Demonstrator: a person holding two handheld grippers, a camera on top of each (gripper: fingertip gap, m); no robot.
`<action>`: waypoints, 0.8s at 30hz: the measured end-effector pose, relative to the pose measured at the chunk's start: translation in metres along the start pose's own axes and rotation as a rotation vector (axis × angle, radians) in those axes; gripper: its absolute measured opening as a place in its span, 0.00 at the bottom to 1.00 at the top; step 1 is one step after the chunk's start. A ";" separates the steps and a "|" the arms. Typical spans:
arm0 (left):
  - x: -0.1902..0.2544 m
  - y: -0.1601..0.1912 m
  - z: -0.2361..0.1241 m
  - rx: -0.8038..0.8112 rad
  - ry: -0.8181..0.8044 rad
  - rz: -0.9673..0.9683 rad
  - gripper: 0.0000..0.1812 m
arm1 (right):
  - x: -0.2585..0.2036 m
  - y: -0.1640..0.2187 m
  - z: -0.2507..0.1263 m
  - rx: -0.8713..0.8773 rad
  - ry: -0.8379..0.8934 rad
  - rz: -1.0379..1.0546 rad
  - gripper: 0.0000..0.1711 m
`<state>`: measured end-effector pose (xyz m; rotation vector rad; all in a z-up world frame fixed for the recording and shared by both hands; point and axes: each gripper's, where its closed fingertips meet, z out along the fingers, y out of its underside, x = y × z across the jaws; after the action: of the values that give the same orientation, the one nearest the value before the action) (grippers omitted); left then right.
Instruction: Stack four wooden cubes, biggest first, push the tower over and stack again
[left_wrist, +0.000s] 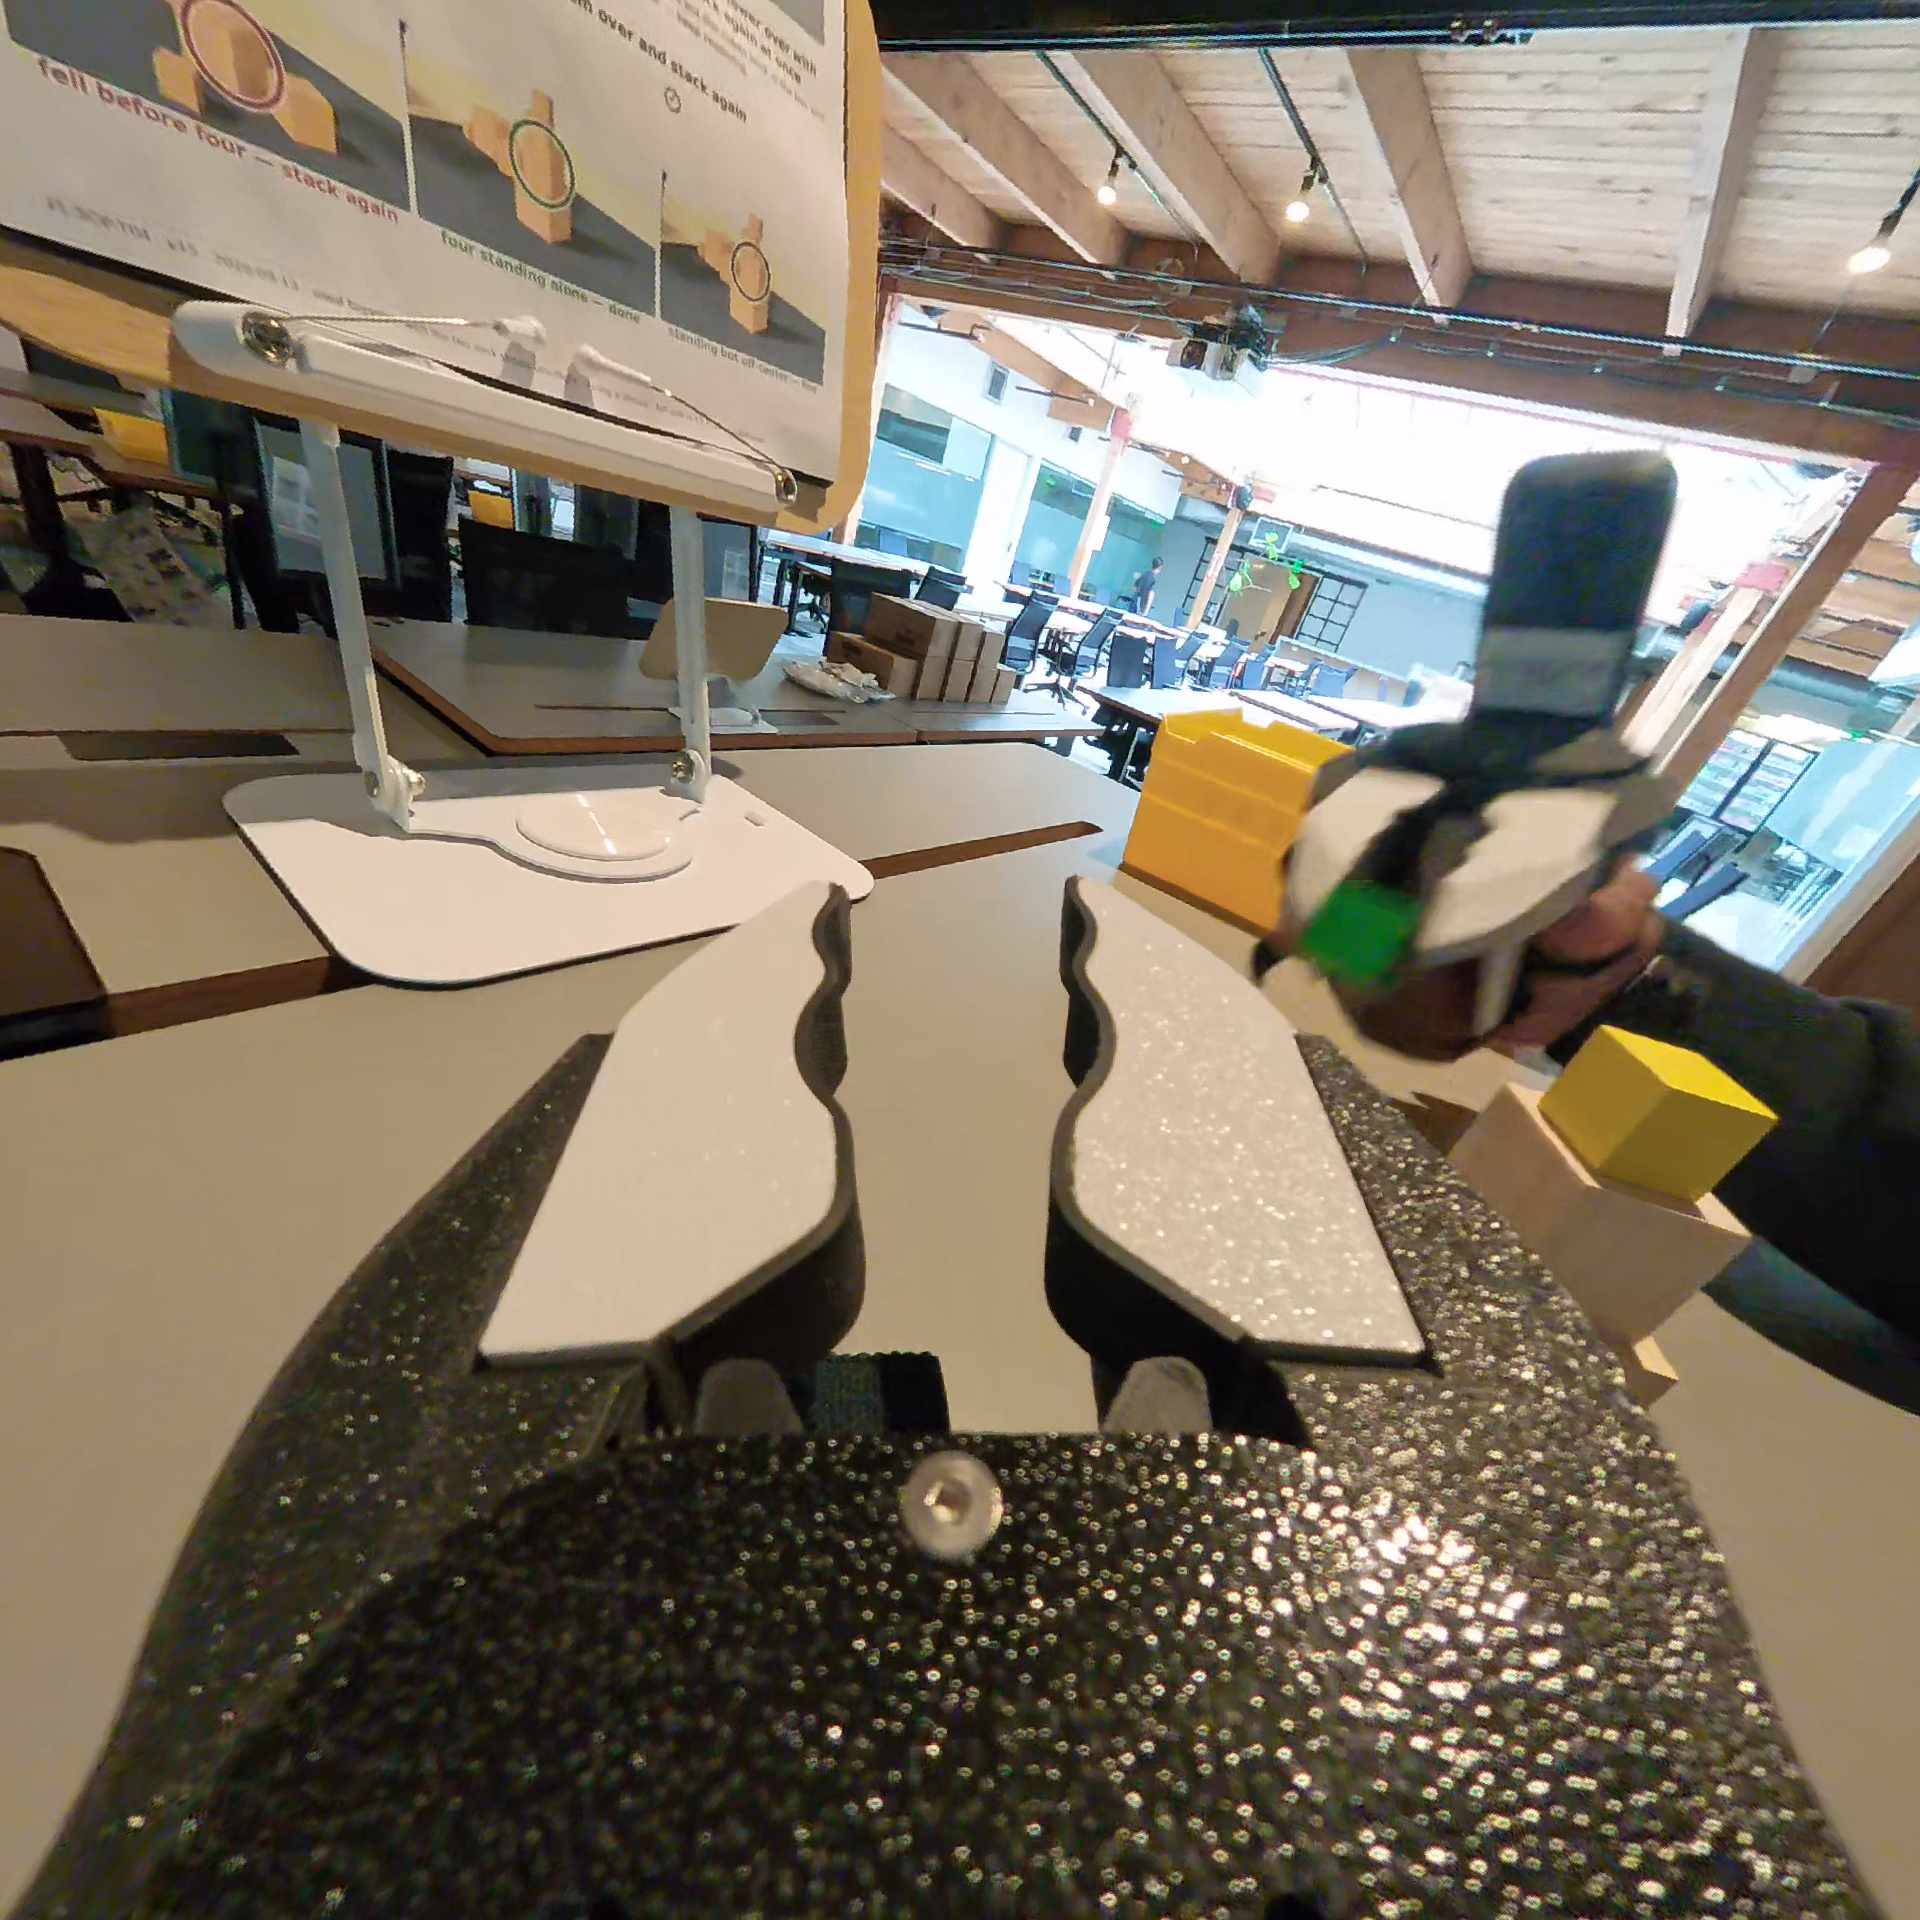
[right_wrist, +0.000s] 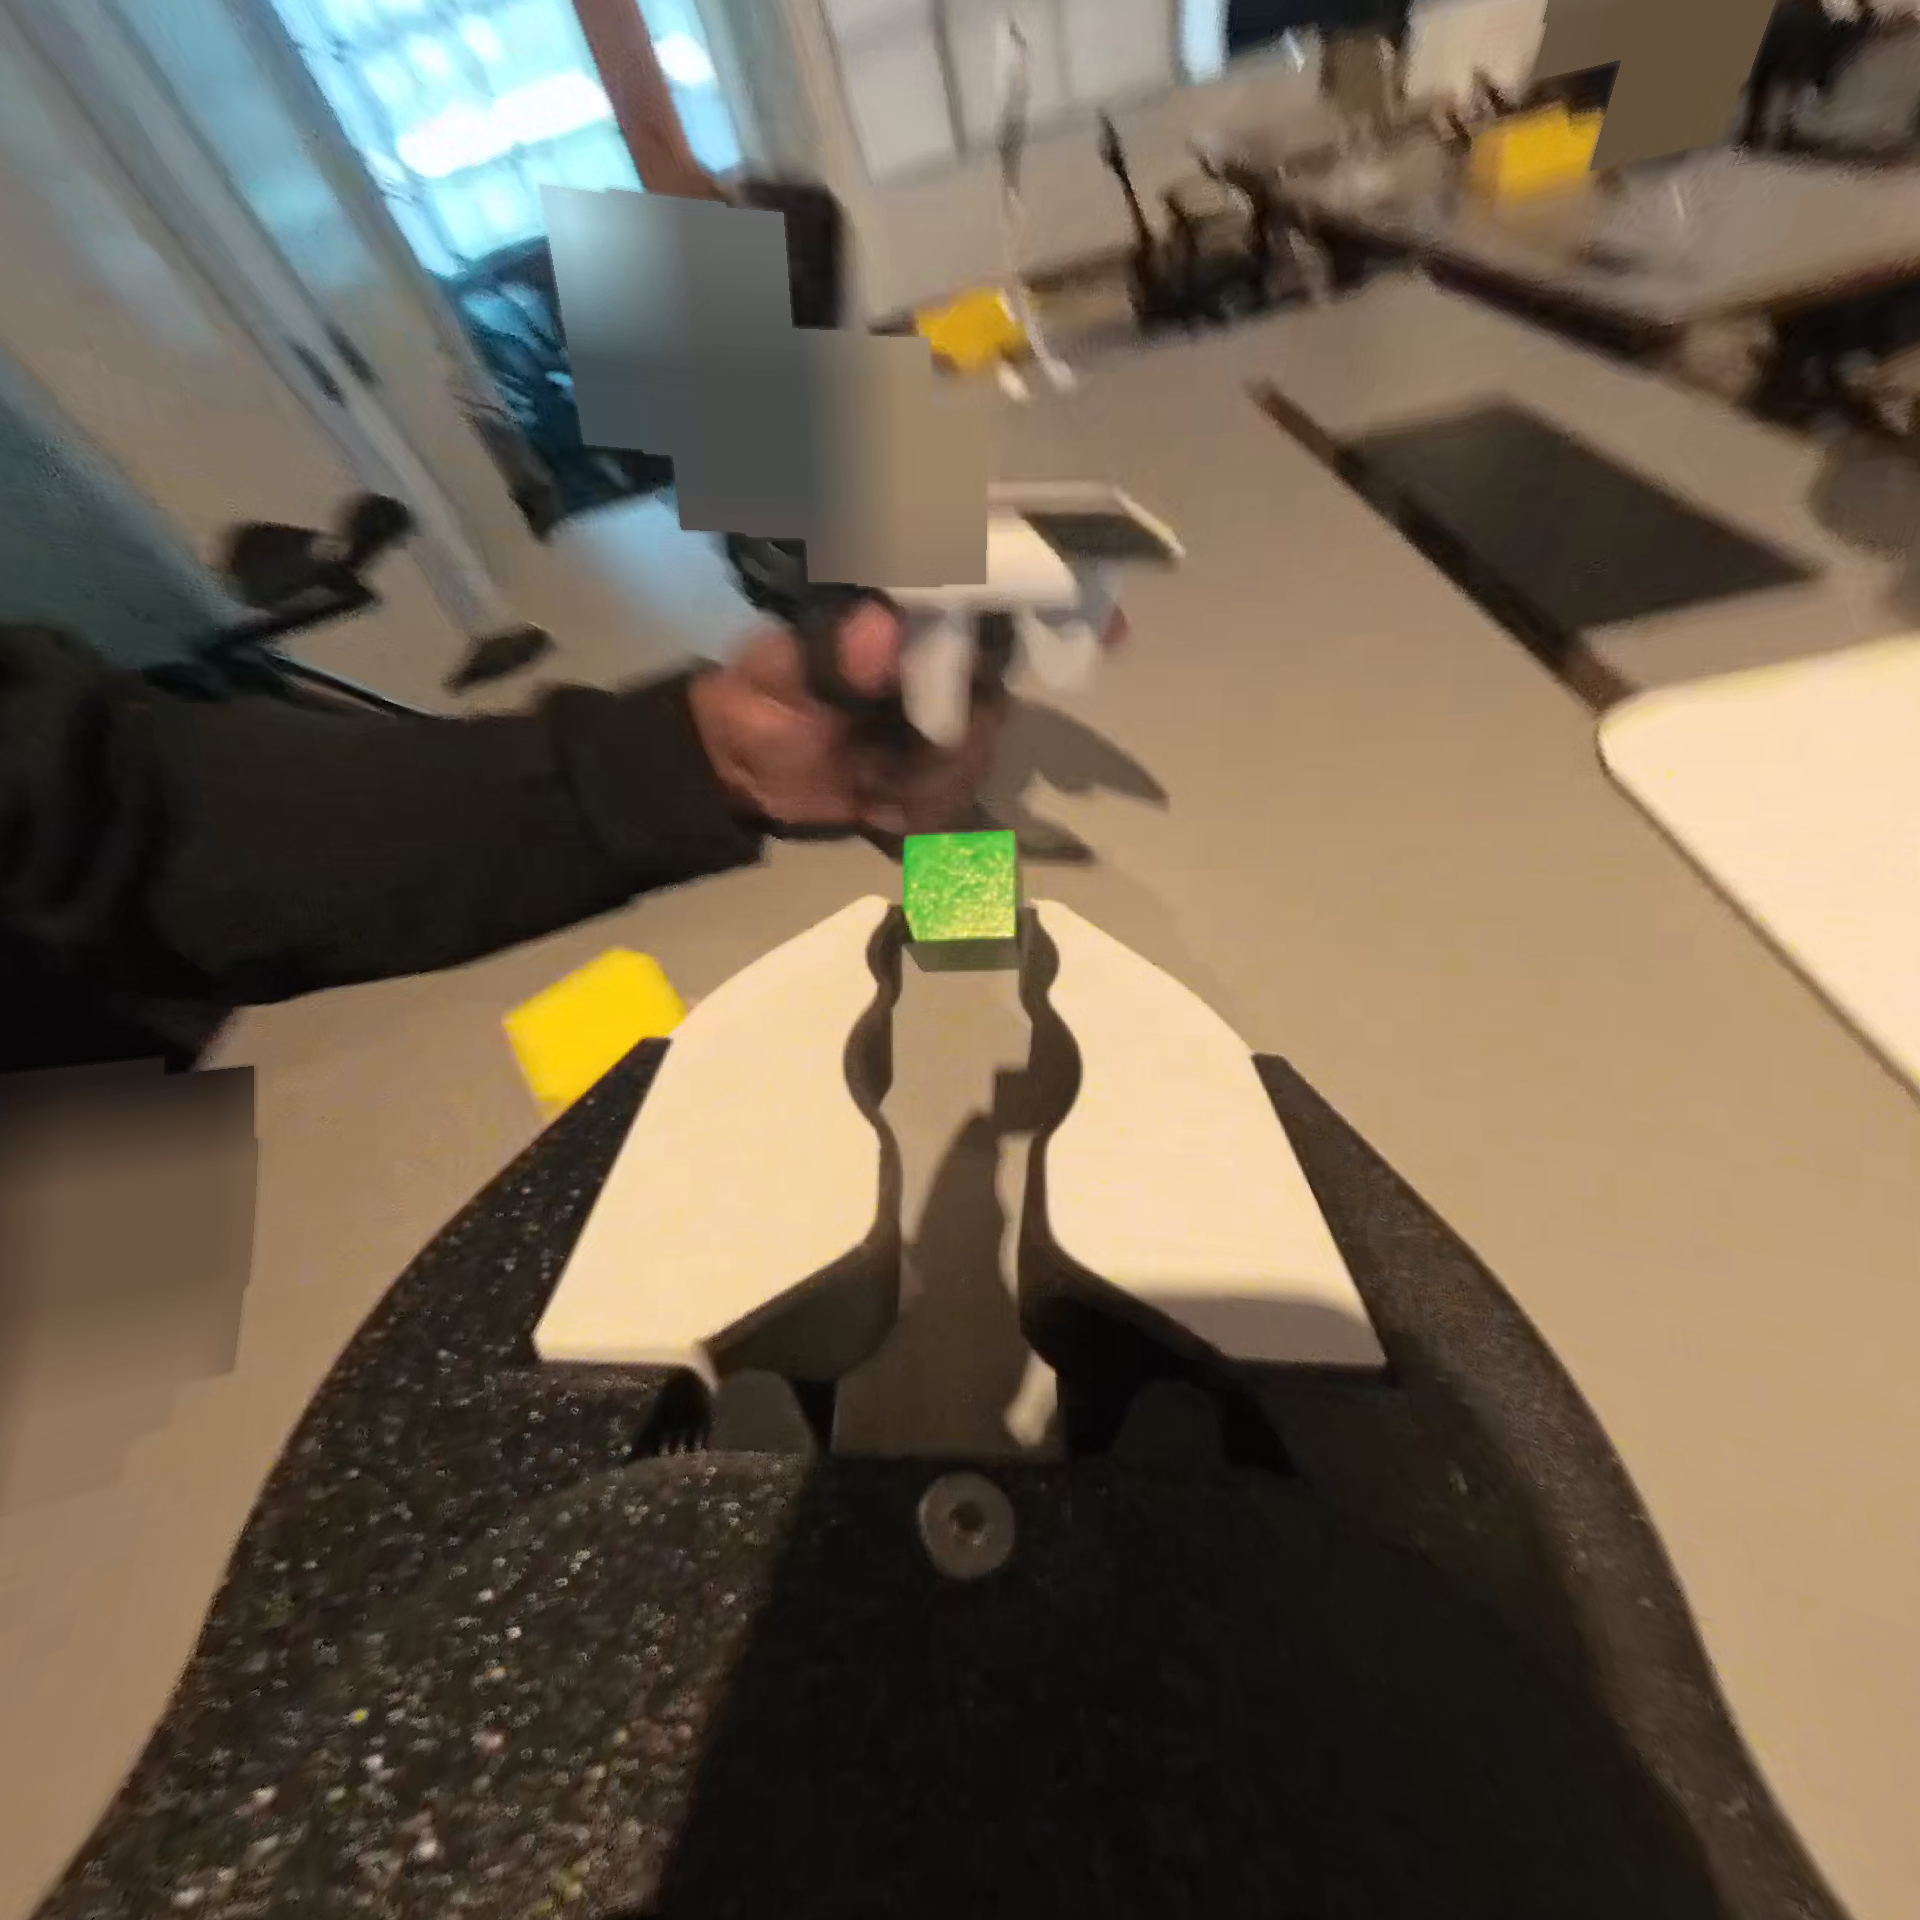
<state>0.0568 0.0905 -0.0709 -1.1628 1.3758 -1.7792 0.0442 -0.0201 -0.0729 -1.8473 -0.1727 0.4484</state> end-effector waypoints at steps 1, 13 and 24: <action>0.000 0.000 0.000 0.000 0.001 -0.004 0.21 | -0.017 -0.017 -0.010 0.029 -0.053 -0.044 0.12; -0.003 0.001 0.001 -0.013 0.012 -0.047 0.21 | -0.082 -0.013 -0.017 -0.343 -0.251 -0.339 0.13; -0.004 0.005 0.004 -0.046 0.034 -0.083 0.21 | -0.076 -0.002 -0.016 -0.384 -0.321 -0.324 0.12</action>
<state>0.0622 0.0907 -0.0768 -1.2357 1.4140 -1.8420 -0.0191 -0.0596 -0.0504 -2.0590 -0.8119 0.5055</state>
